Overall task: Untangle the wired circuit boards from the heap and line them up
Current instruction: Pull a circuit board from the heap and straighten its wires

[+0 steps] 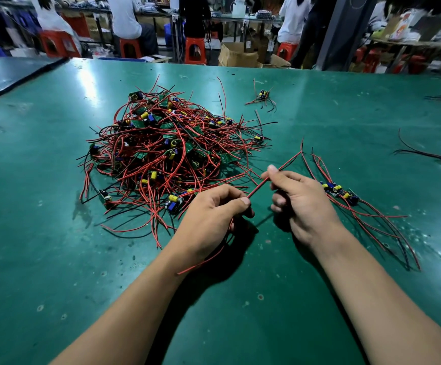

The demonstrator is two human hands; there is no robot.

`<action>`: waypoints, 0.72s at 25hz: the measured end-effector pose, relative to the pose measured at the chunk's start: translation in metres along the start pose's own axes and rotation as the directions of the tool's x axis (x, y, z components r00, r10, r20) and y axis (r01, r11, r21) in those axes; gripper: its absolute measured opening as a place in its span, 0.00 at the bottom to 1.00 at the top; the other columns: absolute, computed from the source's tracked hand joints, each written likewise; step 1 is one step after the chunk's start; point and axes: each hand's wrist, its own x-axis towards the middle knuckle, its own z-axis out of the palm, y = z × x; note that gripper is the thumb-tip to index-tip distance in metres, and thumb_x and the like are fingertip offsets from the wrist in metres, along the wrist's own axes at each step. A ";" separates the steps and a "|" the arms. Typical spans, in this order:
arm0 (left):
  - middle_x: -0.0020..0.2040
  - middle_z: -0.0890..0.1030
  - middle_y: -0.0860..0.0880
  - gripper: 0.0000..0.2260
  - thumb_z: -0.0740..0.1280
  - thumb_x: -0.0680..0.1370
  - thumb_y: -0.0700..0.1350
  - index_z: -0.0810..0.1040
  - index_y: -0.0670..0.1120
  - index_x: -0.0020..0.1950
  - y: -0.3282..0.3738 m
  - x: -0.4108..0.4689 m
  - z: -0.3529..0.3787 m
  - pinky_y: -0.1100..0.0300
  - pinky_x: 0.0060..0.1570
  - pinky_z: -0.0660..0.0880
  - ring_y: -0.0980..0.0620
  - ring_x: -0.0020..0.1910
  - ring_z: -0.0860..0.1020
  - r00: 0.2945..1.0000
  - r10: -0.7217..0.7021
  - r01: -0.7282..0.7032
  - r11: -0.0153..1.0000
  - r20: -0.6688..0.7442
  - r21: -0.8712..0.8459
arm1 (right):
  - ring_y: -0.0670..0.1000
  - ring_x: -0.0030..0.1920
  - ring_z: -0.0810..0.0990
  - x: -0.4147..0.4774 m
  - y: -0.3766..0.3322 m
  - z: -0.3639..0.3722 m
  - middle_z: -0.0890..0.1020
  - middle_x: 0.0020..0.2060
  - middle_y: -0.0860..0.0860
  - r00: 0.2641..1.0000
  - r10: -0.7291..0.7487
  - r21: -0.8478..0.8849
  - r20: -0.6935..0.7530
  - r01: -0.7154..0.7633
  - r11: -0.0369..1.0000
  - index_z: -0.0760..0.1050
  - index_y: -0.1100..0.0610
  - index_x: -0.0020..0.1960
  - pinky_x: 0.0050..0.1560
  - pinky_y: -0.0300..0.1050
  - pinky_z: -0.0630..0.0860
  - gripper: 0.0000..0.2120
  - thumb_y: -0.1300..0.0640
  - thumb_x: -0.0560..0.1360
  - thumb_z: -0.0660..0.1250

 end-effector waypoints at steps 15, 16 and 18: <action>0.40 0.83 0.41 0.05 0.66 0.78 0.36 0.79 0.34 0.45 0.000 -0.001 -0.002 0.63 0.31 0.72 0.48 0.31 0.76 0.999 -0.018 0.019 0.999 0.044 -0.031 | 0.43 0.21 0.62 0.003 -0.015 -0.006 0.70 0.27 0.48 0.986 0.164 0.407 0.030 -0.162 0.899 0.80 0.60 0.31 0.21 0.35 0.61 0.17 0.56 0.77 0.67; 0.39 0.83 0.41 0.06 0.66 0.78 0.36 0.79 0.34 0.45 0.000 -0.001 -0.003 0.62 0.32 0.73 0.48 0.32 0.77 0.999 -0.016 0.017 0.999 0.042 -0.028 | 0.43 0.21 0.62 0.003 -0.015 -0.006 0.70 0.27 0.48 0.989 0.145 0.376 0.026 -0.145 0.915 0.80 0.60 0.32 0.22 0.34 0.61 0.15 0.55 0.76 0.68; 0.38 0.83 0.42 0.06 0.66 0.78 0.36 0.78 0.33 0.44 -0.001 -0.001 -0.004 0.61 0.33 0.73 0.47 0.33 0.77 0.999 -0.015 0.016 0.999 0.042 -0.030 | 0.42 0.21 0.62 0.004 -0.016 -0.007 0.71 0.28 0.47 0.994 0.106 0.325 -0.016 -0.096 0.941 0.80 0.60 0.37 0.23 0.33 0.60 0.11 0.56 0.76 0.68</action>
